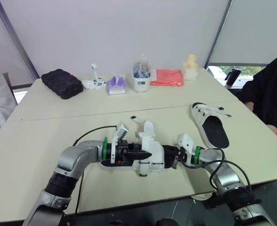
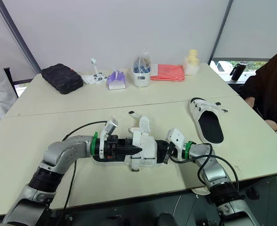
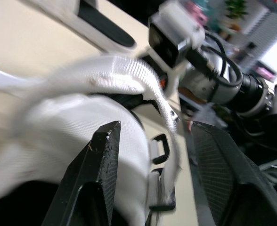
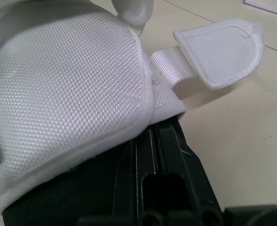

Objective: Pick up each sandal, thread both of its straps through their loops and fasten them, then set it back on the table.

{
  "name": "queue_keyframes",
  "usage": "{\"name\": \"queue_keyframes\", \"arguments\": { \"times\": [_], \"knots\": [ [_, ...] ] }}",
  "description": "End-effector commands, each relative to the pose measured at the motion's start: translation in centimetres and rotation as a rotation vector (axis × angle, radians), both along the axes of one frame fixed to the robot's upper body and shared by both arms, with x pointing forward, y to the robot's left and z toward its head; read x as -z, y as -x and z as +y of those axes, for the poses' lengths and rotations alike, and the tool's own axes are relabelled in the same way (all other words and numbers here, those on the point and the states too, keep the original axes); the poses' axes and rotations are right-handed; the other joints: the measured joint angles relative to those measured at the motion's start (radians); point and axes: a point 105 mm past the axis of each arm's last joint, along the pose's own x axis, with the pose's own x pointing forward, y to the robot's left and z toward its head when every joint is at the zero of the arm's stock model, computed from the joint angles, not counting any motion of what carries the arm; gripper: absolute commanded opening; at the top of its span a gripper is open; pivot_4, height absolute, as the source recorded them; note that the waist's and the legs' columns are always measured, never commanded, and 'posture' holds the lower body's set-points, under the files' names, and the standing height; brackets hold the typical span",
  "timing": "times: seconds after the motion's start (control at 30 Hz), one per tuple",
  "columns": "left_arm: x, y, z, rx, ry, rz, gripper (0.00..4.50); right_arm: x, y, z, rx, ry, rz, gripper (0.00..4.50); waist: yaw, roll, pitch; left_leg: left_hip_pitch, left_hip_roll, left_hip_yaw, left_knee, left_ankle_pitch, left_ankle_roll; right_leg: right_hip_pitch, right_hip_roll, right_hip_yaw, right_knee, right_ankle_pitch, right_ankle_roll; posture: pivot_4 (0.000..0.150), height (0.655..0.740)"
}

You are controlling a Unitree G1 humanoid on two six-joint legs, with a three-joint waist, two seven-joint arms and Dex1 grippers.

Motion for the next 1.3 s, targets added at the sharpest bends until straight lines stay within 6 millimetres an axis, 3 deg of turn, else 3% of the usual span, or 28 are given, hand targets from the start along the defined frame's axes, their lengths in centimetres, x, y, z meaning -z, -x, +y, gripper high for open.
{"name": "queue_keyframes", "arguments": {
  "times": [0.03,0.1,0.2,0.5,0.7,1.13,1.23,1.3],
  "knots": [
    [-1.3,2.3,1.3,0.033,-0.017,-0.039,2.16,3.4,0.8,-0.7,0.019,0.074,0.119,0.0,0.0,0.0,0.0,0.0,0.0,0.0,0.0,0.0,0.0,0.0,0.001,0.0,0.0,0.0,0.0,0.15,0.74],
    [-0.3,4.0,1.9,0.061,-0.076,-0.029,2.16,3.5,0.8,-0.7,0.015,0.075,0.122,0.0,0.001,0.0,0.0,0.0,0.001,0.0,-0.001,0.0,0.0,0.0,0.001,0.0,0.0,0.0,-0.001,0.15,0.74],
    [1.4,4.9,2.3,0.057,-0.138,-0.029,2.16,3.6,0.8,-0.6,0.008,0.076,0.127,0.0,0.006,0.0,0.0,0.0,0.001,0.0,-0.001,0.0,0.0,0.0,0.001,0.0,-0.001,-0.001,-0.005,0.15,0.74],
    [5.3,3.6,1.7,0.037,-0.173,-0.047,2.16,3.8,0.9,-0.5,-0.01,0.087,0.139,0.0,0.006,0.0,0.0,0.0,0.002,0.0,-0.001,0.0,0.0,0.001,0.001,0.0,-0.002,-0.001,-0.007,0.15,0.74],
    [6.2,3.4,1.1,0.087,-0.177,-0.038,2.16,3.6,0.8,-0.6,-0.01,0.092,0.138,0.0,0.007,0.0,0.0,0.0,0.003,0.0,-0.001,0.0,0.0,0.0,0.002,0.0,-0.002,-0.001,-0.007,0.15,0.74],
    [6.0,3.4,-2.4,0.188,-0.14,-0.046,2.16,4.1,1.5,-0.5,-0.006,0.089,0.15,0.0,0.008,0.0,0.0,0.0,0.003,0.0,-0.001,0.0,0.0,0.0,0.002,-0.001,-0.002,-0.001,-0.006,0.15,0.74],
    [6.0,3.6,-2.4,0.202,-0.142,-0.04,1.36,4.1,1.5,-0.4,-0.007,0.09,0.151,0.0,0.007,0.0,0.0,0.0,0.003,0.0,-0.001,0.0,0.0,0.0,0.002,-0.001,-0.002,-0.001,-0.006,0.15,0.74],
    [5.8,3.8,-2.4,0.212,-0.138,-0.035,0.42,4.1,1.5,-0.5,-0.006,0.092,0.15,0.0,0.007,0.0,0.0,0.0,0.003,0.0,-0.001,0.0,0.0,0.0,0.002,-0.001,-0.002,-0.001,-0.006,0.15,0.74]
  ]
}}
